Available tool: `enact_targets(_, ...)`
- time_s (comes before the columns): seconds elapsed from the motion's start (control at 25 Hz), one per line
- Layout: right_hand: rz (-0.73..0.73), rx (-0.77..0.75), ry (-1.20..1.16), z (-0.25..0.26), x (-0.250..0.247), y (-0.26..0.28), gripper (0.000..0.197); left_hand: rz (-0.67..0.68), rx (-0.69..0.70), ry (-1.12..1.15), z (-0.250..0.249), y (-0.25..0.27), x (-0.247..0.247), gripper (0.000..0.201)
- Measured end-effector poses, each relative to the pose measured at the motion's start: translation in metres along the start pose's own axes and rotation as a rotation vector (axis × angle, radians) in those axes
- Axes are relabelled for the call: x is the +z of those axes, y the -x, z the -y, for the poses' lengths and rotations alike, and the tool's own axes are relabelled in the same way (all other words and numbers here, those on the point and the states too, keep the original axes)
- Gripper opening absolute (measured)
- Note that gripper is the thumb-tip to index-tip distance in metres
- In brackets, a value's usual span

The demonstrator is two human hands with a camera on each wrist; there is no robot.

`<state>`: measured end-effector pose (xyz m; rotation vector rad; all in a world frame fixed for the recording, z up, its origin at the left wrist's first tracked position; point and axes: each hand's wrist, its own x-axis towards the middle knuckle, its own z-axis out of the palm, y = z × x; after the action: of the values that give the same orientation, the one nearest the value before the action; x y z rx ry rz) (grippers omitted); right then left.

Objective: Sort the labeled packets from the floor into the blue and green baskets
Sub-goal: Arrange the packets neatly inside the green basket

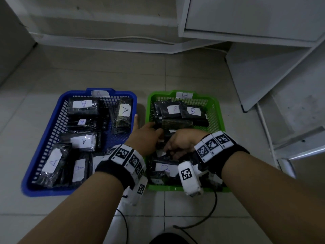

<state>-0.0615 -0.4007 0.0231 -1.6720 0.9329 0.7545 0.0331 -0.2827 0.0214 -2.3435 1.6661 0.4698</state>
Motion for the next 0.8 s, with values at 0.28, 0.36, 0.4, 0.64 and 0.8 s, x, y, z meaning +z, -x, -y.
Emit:
enact_targets(0.28, 0.057, -0.064, -0.227, -0.009, 0.006, -0.004, 0.023, -0.076, 0.014, -0.106, 0.0, -0.009, -0.009, 0.033)
enact_targets(0.36, 0.01, -0.099, -0.198, -0.007, 0.006, -0.004, 0.014, -0.051, 0.023, -0.084, 0.003, -0.009, -0.013, 0.039)
enact_targets(0.4, -0.039, -0.12, -0.133, -0.005, 0.003, -0.005, 0.008, -0.04, 0.032, -0.073, 0.004, -0.008, -0.015, 0.042)
enact_targets(0.64, -0.288, -0.144, 0.483, 0.005, -0.004, 0.011, 0.03, -0.147, 0.101, -0.069, 0.008, -0.001, -0.019, 0.036)
enact_targets(0.8, -0.425, -0.181, 0.487, 0.009, 0.003, 0.008, 0.03, -0.194, 0.058, 0.02, 0.012, 0.006, -0.021, 0.028)
